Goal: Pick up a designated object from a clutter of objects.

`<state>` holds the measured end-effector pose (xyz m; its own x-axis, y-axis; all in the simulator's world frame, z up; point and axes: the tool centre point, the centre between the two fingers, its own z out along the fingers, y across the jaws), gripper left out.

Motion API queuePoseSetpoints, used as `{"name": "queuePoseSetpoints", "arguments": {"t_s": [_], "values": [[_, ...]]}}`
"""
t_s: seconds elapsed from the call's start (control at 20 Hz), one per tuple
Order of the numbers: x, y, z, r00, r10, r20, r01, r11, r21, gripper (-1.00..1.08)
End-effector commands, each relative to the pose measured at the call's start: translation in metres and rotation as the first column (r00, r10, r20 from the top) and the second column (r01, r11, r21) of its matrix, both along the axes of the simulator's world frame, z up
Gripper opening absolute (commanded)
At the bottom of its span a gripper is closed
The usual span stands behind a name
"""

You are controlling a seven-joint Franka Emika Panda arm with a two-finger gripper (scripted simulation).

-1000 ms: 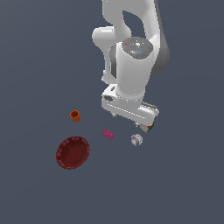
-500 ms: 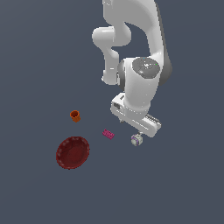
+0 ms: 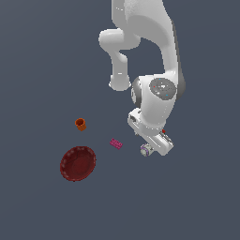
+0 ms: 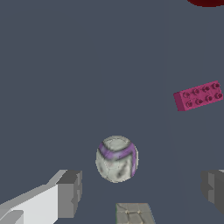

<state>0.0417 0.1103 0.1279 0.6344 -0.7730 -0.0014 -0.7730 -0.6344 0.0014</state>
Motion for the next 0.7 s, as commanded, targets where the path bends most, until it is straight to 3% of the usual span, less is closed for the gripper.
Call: {"name": "queuePoseSetpoints", "arguments": {"t_s": [0.0,0.65], "values": [[0.0,0.006,-0.01,0.999,-0.049,0.001,0.049,0.999,0.0,1.0],[-0.003,0.023,-0.039,0.984,-0.18,0.002,0.18,0.984,0.0,1.0]]}}
